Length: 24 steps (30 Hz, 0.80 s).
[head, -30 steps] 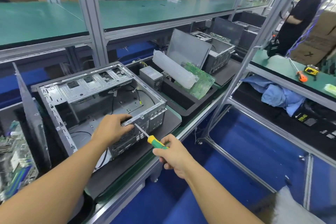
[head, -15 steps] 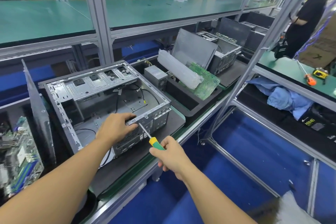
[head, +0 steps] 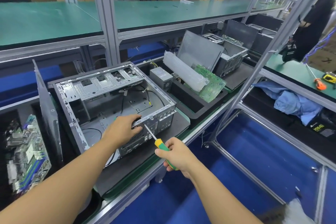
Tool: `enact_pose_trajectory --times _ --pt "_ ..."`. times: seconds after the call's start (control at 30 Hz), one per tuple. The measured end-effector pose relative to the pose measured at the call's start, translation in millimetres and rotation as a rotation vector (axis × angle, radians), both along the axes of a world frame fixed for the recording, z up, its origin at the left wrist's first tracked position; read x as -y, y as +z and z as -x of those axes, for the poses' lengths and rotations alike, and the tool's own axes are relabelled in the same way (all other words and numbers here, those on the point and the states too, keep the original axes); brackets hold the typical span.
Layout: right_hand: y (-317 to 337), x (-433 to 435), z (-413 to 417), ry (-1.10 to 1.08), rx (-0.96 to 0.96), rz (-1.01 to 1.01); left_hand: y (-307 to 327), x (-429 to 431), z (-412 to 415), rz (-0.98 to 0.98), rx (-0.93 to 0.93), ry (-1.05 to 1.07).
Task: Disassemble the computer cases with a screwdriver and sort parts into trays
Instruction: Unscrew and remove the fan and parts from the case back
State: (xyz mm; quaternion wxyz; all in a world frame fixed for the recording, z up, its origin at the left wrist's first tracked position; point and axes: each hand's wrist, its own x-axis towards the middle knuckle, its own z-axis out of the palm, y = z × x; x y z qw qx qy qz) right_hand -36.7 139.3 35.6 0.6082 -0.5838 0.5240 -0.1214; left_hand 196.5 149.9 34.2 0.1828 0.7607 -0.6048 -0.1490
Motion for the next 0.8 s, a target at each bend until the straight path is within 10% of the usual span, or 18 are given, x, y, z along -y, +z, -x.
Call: enact_pose_trajectory --times 0.17,0.4,0.8 --pt "3 4 -2 0.006 0.018 -0.112 3 -30 30 0.511 -0.046 0.051" --pt "-1 4 5 -0.018 0.033 0.054 -11 -25 72 0.106 -1.497 0.82" --pt "18 -2 -1 0.034 -0.068 0.041 -4 9 79 0.17 -1.785 0.94"
